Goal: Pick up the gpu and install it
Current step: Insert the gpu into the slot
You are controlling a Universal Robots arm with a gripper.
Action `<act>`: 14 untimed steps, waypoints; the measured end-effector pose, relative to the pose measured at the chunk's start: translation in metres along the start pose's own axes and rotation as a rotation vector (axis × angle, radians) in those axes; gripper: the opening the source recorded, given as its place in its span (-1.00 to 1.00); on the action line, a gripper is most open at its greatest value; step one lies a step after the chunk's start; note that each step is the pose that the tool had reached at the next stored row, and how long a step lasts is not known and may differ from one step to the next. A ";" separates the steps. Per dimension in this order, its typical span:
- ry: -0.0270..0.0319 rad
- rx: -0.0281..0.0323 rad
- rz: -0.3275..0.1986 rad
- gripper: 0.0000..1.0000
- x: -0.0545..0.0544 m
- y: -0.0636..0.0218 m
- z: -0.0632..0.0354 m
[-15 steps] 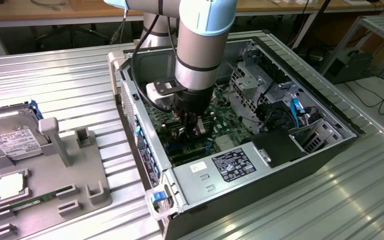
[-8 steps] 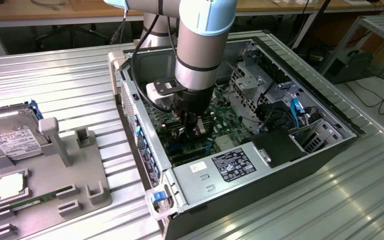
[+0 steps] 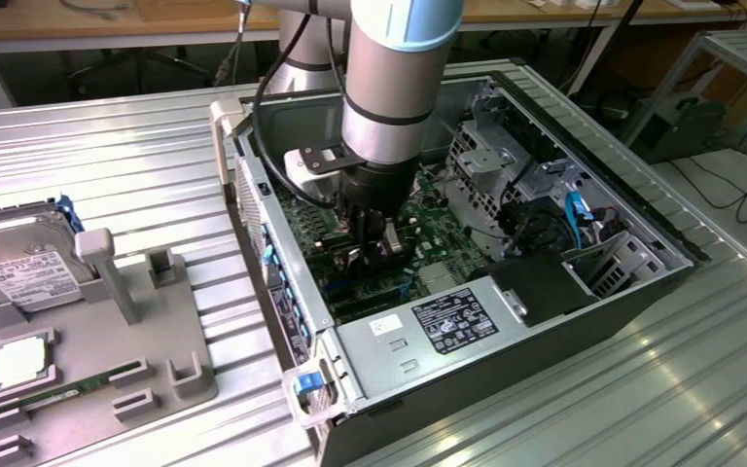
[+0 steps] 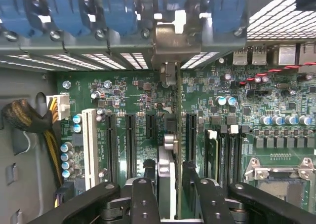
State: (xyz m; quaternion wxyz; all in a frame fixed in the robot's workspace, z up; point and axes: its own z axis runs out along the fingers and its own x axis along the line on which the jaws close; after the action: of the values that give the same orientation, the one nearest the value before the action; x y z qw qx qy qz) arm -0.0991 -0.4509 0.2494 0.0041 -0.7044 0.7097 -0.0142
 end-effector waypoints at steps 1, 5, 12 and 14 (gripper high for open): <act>-0.0001 0.0006 0.000 -0.29 0.000 -0.0001 -0.0053; 0.0001 0.0007 0.000 -0.29 0.000 -0.0004 -0.0174; -0.0001 0.0015 0.000 -0.29 0.000 -0.0008 -0.0329; -0.0001 0.0015 0.000 -0.32 0.000 -0.0009 -0.0329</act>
State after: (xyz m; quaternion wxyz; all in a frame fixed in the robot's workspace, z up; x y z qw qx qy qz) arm -0.0991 -0.4509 0.2823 0.0047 -0.7043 0.7097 -0.0147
